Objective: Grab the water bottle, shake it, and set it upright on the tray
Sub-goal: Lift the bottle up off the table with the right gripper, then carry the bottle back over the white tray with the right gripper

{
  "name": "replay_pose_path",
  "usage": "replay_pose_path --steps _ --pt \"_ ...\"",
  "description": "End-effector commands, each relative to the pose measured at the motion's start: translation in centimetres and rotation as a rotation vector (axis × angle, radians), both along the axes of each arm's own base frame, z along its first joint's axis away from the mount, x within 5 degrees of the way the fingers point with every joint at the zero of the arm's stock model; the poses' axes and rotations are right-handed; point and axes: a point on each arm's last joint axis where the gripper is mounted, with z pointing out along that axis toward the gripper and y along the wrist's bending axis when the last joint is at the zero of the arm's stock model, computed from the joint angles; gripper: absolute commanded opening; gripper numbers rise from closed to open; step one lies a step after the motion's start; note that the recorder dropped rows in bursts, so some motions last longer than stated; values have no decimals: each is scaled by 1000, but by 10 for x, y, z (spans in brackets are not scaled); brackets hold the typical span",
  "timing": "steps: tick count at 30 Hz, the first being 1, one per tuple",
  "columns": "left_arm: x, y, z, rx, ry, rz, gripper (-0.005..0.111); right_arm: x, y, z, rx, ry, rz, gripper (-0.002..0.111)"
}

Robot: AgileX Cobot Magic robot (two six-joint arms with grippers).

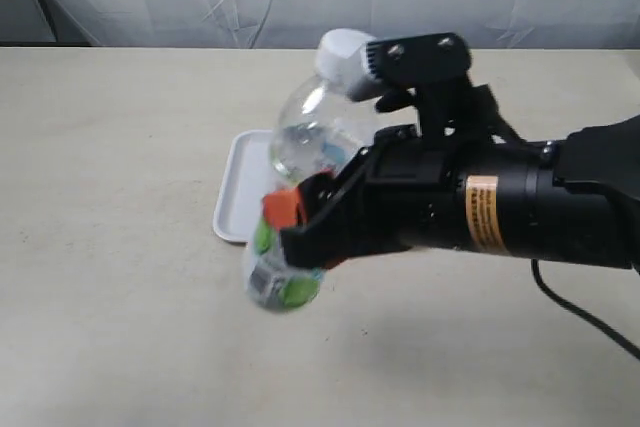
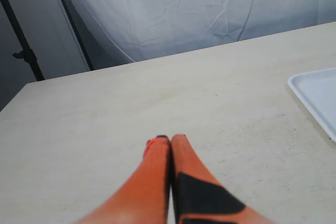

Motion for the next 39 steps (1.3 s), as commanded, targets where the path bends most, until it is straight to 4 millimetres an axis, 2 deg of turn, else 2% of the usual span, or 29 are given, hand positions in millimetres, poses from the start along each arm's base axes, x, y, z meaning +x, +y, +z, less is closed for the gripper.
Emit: replay_pose_path --steps 1,2,3,5,7,8,9,11,12,13,16,17,18,19,20,21,24,26,30,32,34,37,39 --pt "0 0 0 -2 -14 0 0 20 -16 0 4 -52 -317 -1" --pt "0 0 0 -2 -14 0 0 21 -18 0 6 -47 -346 -1" --pt "0 0 0 -2 -14 0 0 18 -14 0 -3 -51 -277 -1" --pt "0 0 0 -2 -14 0 0 0 -1 4 22 7 -34 -1" --pt "0 0 0 -2 -14 0 0 -15 7 12 12 -62 220 -1" --pt "0 0 0 -2 -14 0 0 -10 6 12 -16 -137 203 -1" --pt "0 0 0 -2 -14 0 0 0 1 10 -31 -143 63 -1" --pt "0 0 0 -2 -14 0 0 27 -19 5 -6 -113 -382 -1" --pt "0 0 0 -2 -14 0 0 30 -23 5 11 -75 -460 -1" --pt "0 0 0 -2 -14 0 0 26 -20 4 2 -65 -401 -1" --pt "0 0 0 -2 -14 0 0 -1 -1 3 -48 -135 68 -1" --pt "0 0 0 -2 -14 0 0 0 -2 2 -61 -147 56 -1" --pt "0 0 0 -2 -14 0 0 6 -7 -1 -66 -140 -41 -1" --pt "0 0 0 -2 -14 0 0 19 -18 -3 -77 -166 -238 -1" --pt "0 0 0 -2 -14 0 0 25 -24 -2 -61 -151 -355 -1" --pt "0 0 0 -2 -14 0 0 26 -27 1 -58 -164 -389 -1" --pt "0 0 0 -2 -14 0 0 18 -21 19 -10 -203 -254 -1" --pt "0 0 0 1 -14 -1 0 11 -16 18 10 -158 -176 -1" --pt "0 0 0 -1 -14 0 0 11 -20 -28 -129 -72 -207 -1" --pt "0 0 0 -1 -14 0 0 10 -19 -35 -147 -43 -197 -1" --pt "0 0 0 -1 -14 0 0 8 -18 -19 -85 -57 -174 -1" --pt "0 0 0 -1 -14 0 0 7 -17 20 41 -116 -167 -1" --pt "0 0 0 -1 -14 0 0 7 -20 30 69 -144 -182 -1"
